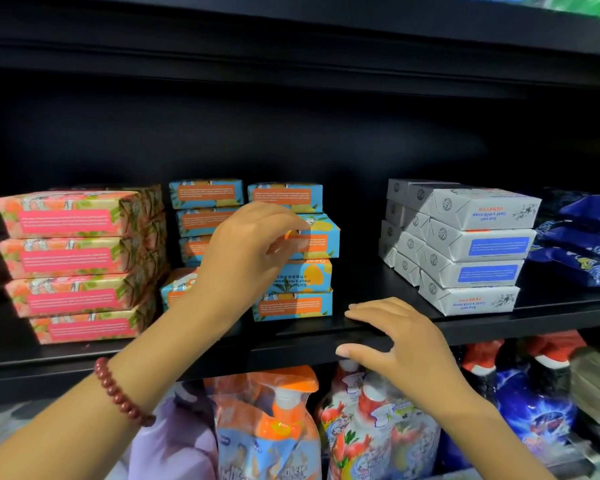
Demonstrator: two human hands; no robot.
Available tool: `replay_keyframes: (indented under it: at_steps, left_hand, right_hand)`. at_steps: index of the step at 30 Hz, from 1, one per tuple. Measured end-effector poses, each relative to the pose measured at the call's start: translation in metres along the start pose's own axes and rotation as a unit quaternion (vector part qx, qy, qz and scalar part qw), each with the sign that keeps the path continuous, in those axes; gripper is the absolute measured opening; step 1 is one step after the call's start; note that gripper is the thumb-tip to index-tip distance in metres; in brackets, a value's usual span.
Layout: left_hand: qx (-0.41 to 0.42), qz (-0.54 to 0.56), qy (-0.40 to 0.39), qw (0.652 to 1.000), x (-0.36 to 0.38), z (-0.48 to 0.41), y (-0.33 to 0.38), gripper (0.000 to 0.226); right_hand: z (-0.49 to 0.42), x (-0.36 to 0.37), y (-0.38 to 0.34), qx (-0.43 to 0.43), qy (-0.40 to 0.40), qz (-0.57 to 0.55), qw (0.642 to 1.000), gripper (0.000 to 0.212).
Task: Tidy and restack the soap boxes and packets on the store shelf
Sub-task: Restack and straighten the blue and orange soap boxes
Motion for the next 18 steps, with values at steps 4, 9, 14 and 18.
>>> replay_keyframes:
  at_steps: [4, 9, 14, 18]
  left_hand:
    - [-0.001, 0.01, -0.004, 1.0, 0.0, 0.005, -0.001, 0.021]
    - [-0.02, -0.013, 0.046, 0.999, -0.022, 0.045, -0.007, 0.029]
    - [-0.101, -0.034, 0.012, 0.994, -0.035, 0.108, -0.031, 0.033]
    - [-0.15, -0.063, -0.066, 0.984, -0.034, 0.139, -0.045, 0.038]
  right_hand:
    - [0.0, -0.001, -0.001, -0.001, 0.001, -0.001, 1.0, 0.056]
    - [0.001, -0.005, -0.007, -0.007, 0.005, -0.022, 1.0, 0.053]
    - [0.0, -0.024, -0.051, -0.116, 0.208, -0.07, 0.969, 0.024]
    - [-0.025, -0.008, -0.117, -0.234, 0.178, -0.054, 0.954, 0.025]
Point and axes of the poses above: each hand's wrist, its own z-axis away from the middle knuckle, its own x-axis out of the palm, y = z × x, the point moved 5 cm from there along -z, towards the middle knuckle, and after that the axes turned 9 degrees about -y, right-handed, at the moved point
